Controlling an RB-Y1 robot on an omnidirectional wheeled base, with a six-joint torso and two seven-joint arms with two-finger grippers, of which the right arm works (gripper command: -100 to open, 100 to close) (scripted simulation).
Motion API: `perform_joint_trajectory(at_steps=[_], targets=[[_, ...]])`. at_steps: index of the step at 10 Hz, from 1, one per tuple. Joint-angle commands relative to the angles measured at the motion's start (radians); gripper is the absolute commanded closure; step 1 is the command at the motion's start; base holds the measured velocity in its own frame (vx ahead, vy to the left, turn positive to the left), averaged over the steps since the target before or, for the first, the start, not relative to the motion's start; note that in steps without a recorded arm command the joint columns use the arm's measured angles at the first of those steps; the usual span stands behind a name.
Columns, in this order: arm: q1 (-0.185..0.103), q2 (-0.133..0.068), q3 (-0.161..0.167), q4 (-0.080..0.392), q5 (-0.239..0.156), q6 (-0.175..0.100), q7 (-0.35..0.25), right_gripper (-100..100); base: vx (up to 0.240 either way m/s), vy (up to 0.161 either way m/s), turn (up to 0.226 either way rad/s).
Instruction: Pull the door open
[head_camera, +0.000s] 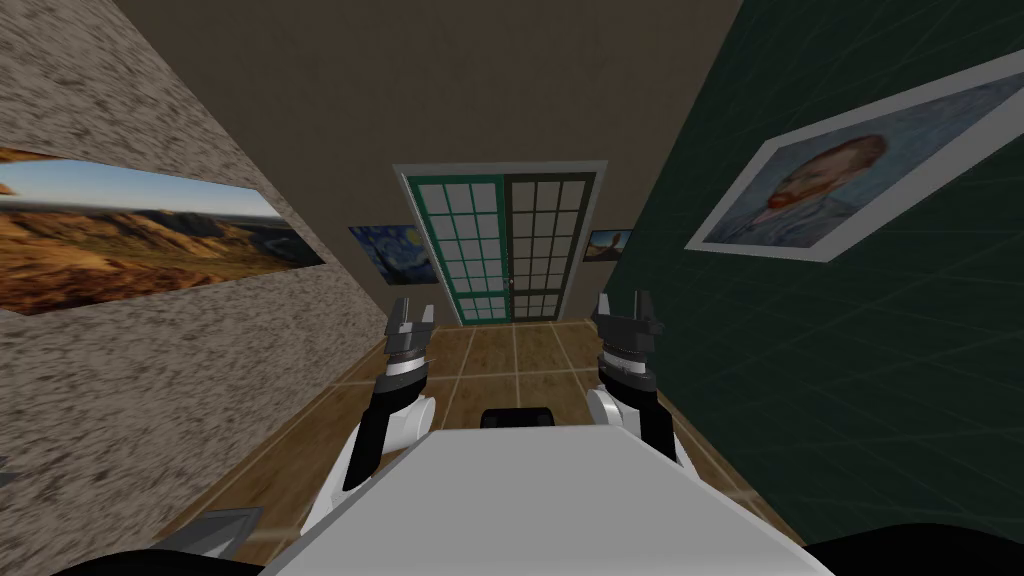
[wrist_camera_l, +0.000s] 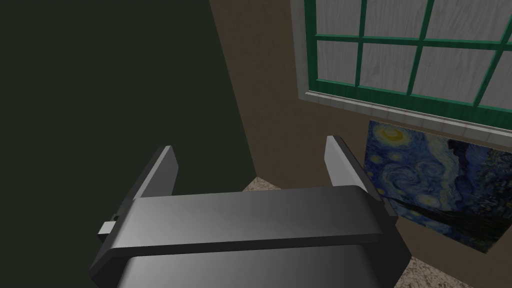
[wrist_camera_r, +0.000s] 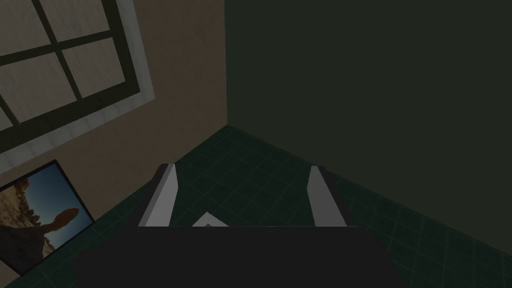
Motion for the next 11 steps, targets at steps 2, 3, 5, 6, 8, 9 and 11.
perform_joint_trajectory(at_steps=[2,3,5,6,8,9,11], targets=[[-0.004,-0.012,-0.002,0.028,0.013,-0.006,0.028,-100,0.124,0.045,-0.003],[-0.006,-0.018,-0.003,0.044,0.02,-0.009,0.045,-100,0.175,0.053,-0.004],[-0.01,-0.031,-0.005,0.079,0.036,-0.017,0.081,-100,0.185,0.061,-0.005],[-0.012,-0.036,-0.006,0.095,0.043,-0.02,0.097,-100,0.172,0.05,-0.005],[-0.016,-0.045,-0.008,0.125,0.057,-0.027,0.128,-100,0.151,0.07,-0.004],[-0.019,-0.05,-0.009,0.142,0.065,-0.031,0.145,-100,0.114,0.067,-0.006],[-0.024,-0.059,-0.011,0.181,0.082,-0.039,0.185,-100,0.143,0.067,-0.008]])
